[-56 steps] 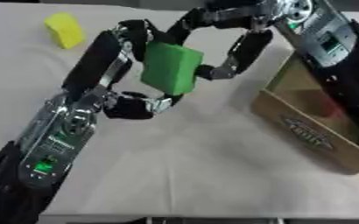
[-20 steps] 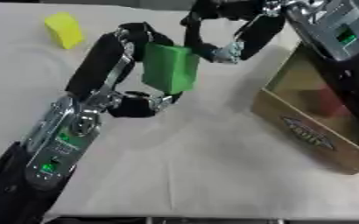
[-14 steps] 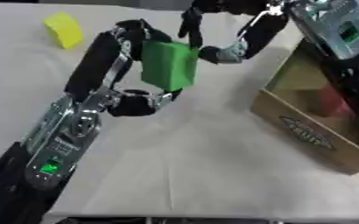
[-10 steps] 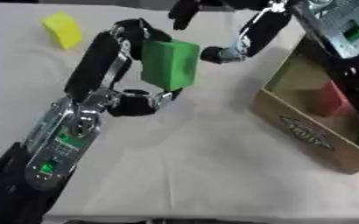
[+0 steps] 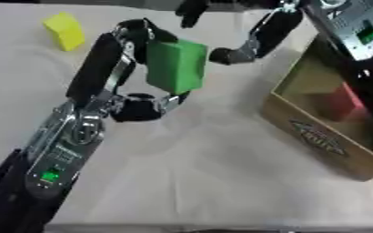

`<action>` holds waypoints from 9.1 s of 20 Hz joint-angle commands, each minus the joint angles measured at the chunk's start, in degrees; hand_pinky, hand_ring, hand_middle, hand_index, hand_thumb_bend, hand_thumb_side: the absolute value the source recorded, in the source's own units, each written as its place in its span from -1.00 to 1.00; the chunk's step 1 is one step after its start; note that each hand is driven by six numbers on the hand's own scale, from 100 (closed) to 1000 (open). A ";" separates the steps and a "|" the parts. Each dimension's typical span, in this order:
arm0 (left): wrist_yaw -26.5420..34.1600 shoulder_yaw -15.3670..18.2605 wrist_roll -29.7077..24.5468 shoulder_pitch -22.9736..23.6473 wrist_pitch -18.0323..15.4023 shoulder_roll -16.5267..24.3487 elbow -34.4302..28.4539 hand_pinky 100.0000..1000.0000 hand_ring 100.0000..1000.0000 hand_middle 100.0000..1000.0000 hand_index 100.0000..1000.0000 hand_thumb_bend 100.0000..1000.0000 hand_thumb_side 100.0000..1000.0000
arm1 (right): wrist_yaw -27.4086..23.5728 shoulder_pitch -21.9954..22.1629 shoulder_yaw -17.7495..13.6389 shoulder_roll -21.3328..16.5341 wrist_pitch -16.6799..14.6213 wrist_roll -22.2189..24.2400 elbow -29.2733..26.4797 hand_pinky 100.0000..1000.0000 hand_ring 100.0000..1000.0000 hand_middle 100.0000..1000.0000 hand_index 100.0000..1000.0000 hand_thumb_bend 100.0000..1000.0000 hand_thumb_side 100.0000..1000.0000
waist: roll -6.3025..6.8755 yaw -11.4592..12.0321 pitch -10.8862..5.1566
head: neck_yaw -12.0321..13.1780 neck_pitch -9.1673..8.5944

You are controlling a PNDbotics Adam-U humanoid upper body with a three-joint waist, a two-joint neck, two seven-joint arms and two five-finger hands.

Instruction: Pick up the objects with one hand, pass them to the other hand, and then place them into the box on the other side of the table.

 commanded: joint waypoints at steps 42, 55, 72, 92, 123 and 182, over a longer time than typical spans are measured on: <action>-5.58 -2.40 -3.92 -3.85 -8.53 1.35 -2.67 -0.23 -0.32 -0.47 -0.01 -1.00 -1.00 | -2.32 -2.75 10.18 -1.40 -3.40 3.41 2.80 1.00 0.68 0.40 0.66 -0.89 -0.80 | -1.69 0.94 -0.27 | -1.52 -0.10; -6.61 -1.79 -4.11 -3.10 -6.08 1.38 -1.73 -0.16 -0.27 -0.42 0.05 -1.00 -1.00 | -7.29 -2.25 8.18 -2.19 3.98 3.41 0.43 1.00 0.45 -0.24 0.08 -1.00 -0.40 | -1.33 0.66 -0.13 | -1.32 -0.06; -9.48 -1.35 -4.42 -2.62 -2.80 1.50 -1.51 0.26 0.18 0.06 0.52 -0.30 -1.00 | -7.39 -1.83 6.90 -2.71 5.72 3.41 0.22 1.00 0.31 -0.42 -0.12 -1.00 -0.36 | -1.07 0.51 -0.03 | -1.54 -0.10; -13.02 -0.84 -1.54 -2.41 -1.14 1.40 -2.03 0.40 0.36 0.24 0.65 0.17 -0.81 | -7.49 -1.24 6.45 -3.09 6.35 3.41 0.49 0.96 0.18 -0.56 -0.28 -1.00 -0.49 | -0.92 0.47 -0.10 | -1.80 -0.26; -12.78 4.19 2.82 1.79 6.38 5.84 -2.37 0.41 0.40 0.25 0.72 0.32 -0.53 | -8.79 1.11 2.24 -5.70 9.94 3.41 0.90 0.93 0.09 -0.62 -0.35 -1.00 -0.54 | 0.35 -0.54 -0.62 | -2.00 -0.63; -2.05 14.21 10.90 13.80 17.30 20.09 -10.58 0.37 0.36 0.18 0.69 -0.02 -0.23 | -5.68 31.07 -26.18 -19.18 12.34 -15.85 -0.47 0.91 0.00 -0.62 -0.34 -1.00 -0.81 | 2.69 -4.32 -0.14 | -7.64 -2.23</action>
